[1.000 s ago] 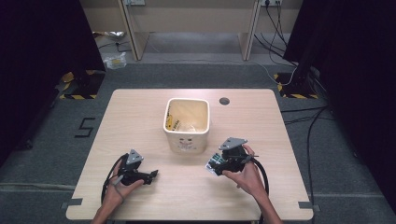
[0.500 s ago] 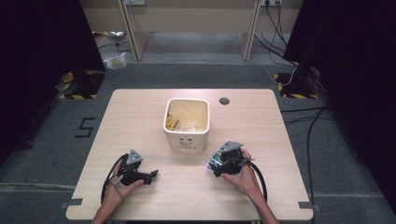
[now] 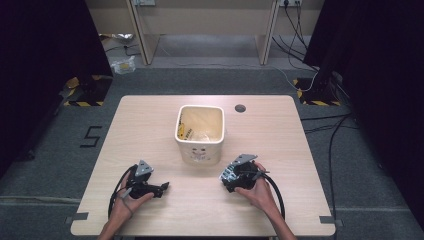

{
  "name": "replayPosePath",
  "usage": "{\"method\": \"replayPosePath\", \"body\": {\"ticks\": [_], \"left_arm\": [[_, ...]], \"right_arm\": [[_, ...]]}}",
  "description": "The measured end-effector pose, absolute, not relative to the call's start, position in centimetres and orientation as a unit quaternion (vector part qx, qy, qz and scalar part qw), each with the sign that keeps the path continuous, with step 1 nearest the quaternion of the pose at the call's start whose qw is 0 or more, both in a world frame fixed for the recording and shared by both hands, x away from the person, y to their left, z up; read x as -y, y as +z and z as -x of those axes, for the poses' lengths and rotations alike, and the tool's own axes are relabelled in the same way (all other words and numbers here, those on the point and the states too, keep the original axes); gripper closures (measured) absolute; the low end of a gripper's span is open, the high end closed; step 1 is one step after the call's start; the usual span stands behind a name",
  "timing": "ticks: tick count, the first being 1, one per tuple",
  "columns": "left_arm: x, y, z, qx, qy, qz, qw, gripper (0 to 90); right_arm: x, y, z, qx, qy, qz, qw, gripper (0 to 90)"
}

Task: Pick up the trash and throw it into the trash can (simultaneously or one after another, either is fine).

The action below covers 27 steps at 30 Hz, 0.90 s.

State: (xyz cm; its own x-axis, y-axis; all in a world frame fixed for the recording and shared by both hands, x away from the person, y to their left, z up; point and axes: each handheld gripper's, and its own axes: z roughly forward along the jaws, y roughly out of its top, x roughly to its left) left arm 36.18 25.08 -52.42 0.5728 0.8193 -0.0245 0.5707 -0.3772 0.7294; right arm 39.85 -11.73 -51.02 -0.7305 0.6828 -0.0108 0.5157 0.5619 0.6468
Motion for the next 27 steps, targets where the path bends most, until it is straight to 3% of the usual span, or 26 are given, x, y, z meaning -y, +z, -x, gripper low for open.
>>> {"method": "replayPosePath", "body": {"ticks": [5,9,10,16,27], "left_arm": [[-25.1,-52.4,-36.2,-0.428,0.174,-0.811,0.358,4.7],[-25.1,-52.4,-36.2,-0.428,0.174,-0.811,0.358,4.8],[-25.1,-52.4,-36.2,-0.428,0.174,-0.811,0.358,4.8],[-25.1,-52.4,-36.2,-0.428,0.174,-0.811,0.358,4.8],[-25.1,-52.4,-36.2,-0.428,0.174,-0.811,0.359,4.8]], "right_arm": [[11.8,-51.0,-39.8,-0.871,0.323,-0.345,0.135,15.4],[11.9,-50.9,-39.8,-0.871,0.326,-0.343,0.133,24.0],[12.0,-50.8,-39.8,-0.871,0.325,-0.342,0.133,29.5],[12.2,-50.6,-39.8,-0.868,0.328,-0.346,0.136,37.5],[12.7,-49.7,-39.8,-0.865,0.338,-0.343,0.145,40.6]]}}
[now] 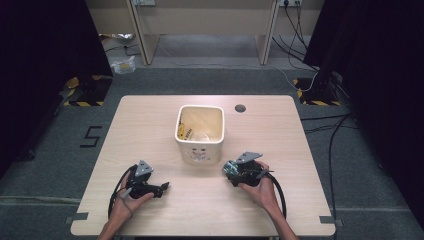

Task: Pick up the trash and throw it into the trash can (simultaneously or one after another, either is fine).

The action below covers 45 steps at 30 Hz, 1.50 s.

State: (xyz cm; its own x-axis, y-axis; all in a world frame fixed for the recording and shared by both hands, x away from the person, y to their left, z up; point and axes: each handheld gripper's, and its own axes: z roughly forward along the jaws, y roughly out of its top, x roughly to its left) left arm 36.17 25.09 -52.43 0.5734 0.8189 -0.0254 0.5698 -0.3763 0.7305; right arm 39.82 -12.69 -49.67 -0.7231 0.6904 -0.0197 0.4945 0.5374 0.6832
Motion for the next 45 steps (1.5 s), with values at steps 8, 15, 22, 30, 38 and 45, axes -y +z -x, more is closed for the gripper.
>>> {"method": "replayPosePath", "body": {"ticks": [8,15,22,30,38,45], "left_arm": [[-25.1,-52.4,-36.2,-0.428,0.174,-0.811,0.359,4.8],[-25.1,-52.4,-36.2,-0.428,0.174,-0.811,0.359,4.8],[-25.1,-52.4,-36.2,-0.428,0.174,-0.811,0.359,4.8],[-25.1,-52.4,-36.2,-0.428,0.174,-0.811,0.359,4.8],[-25.1,-52.4,-36.2,-0.428,0.174,-0.811,0.358,4.8],[-25.1,-52.4,-36.2,-0.428,0.174,-0.811,0.359,4.8]], "right_arm": [[13.6,-47.5,-39.8,-0.852,0.364,-0.344,0.155,40.5],[14.1,-46.4,-39.9,-0.844,0.378,-0.344,0.162,40.5],[14.6,-45.0,-39.9,-0.836,0.394,-0.344,0.166,40.5],[15.0,-43.8,-40.0,-0.832,0.399,-0.343,0.177,40.5],[15.6,-42.8,-40.0,-0.826,0.405,-0.345,0.186,40.5],[16.2,-41.3,-39.9,-0.818,0.417,-0.344,0.198,40.6]]}}
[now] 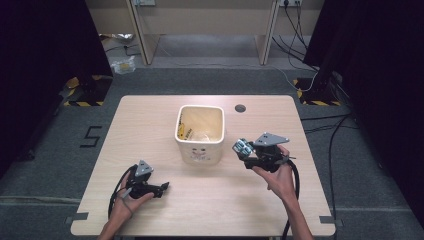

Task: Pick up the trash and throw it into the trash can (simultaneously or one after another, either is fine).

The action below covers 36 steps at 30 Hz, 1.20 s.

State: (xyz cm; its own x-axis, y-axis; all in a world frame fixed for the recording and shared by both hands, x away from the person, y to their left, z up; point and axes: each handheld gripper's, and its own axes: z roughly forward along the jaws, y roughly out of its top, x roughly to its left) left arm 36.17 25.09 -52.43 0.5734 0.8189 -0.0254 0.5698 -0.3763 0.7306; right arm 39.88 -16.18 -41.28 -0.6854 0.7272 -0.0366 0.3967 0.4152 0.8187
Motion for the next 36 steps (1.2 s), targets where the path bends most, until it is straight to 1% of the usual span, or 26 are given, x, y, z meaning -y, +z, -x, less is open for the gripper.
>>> {"method": "replayPosePath", "body": {"ticks": [7,8,10,17,28,36], "left_arm": [[-25.1,-52.4,-36.2,-0.428,0.174,-0.811,0.359,4.8],[-25.1,-52.4,-36.2,-0.428,0.174,-0.811,0.359,4.8],[-25.1,-52.4,-36.2,-0.428,0.174,-0.811,0.359,4.8],[-25.1,-52.4,-36.2,-0.428,0.174,-0.811,0.359,4.8],[-25.1,-52.4,-36.2,-0.428,0.174,-0.811,0.359,4.8],[-25.1,-52.4,-36.2,-0.428,0.173,-0.811,0.359,4.8]], "right_arm": [[16.0,-39.9,-40.2,-0.815,0.423,-0.337,0.208,40.5],[15.7,-39.1,-40.3,-0.815,0.424,-0.331,0.213,40.6],[15.7,-38.8,-40.4,-0.815,0.424,-0.329,0.217,40.6],[14.0,-35.9,-41.3,-0.817,0.43,-0.307,0.231,40.5],[11.1,-33.8,-42.7,-0.824,0.437,-0.284,0.224,40.3],[9.6,-33.4,-43.6,-0.829,0.437,-0.276,0.214,40.1]]}}
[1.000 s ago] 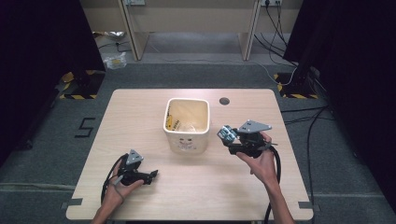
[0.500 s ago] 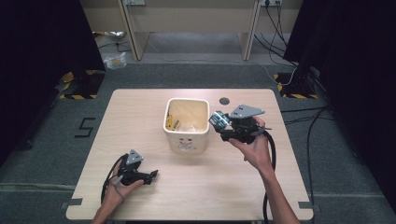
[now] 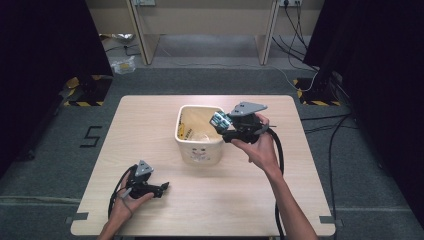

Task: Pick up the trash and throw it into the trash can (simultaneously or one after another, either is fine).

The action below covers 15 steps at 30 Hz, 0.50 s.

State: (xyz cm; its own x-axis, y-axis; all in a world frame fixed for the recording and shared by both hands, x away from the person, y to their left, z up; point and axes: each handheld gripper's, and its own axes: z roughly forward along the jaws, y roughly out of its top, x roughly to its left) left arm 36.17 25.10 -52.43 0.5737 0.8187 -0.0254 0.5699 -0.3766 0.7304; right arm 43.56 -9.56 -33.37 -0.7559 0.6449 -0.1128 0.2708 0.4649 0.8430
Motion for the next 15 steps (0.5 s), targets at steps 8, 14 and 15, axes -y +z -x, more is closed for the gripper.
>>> {"method": "replayPosePath", "body": {"ticks": [8,14,15], "left_arm": [[-25.1,-52.4,-36.2,-0.428,0.173,-0.811,0.359,4.8],[-25.1,-52.4,-36.2,-0.428,0.173,-0.811,0.359,4.8],[-25.1,-52.4,-36.2,-0.426,0.173,-0.813,0.357,4.9]], "right_arm": [[7.7,-33.9,-45.1,-0.838,0.426,-0.275,0.203,39.7],[6.6,-34.5,-46.2,-0.842,0.42,-0.278,0.193,39.6],[6.4,-34.6,-46.3,-0.843,0.418,-0.28,0.19,39.6]]}}
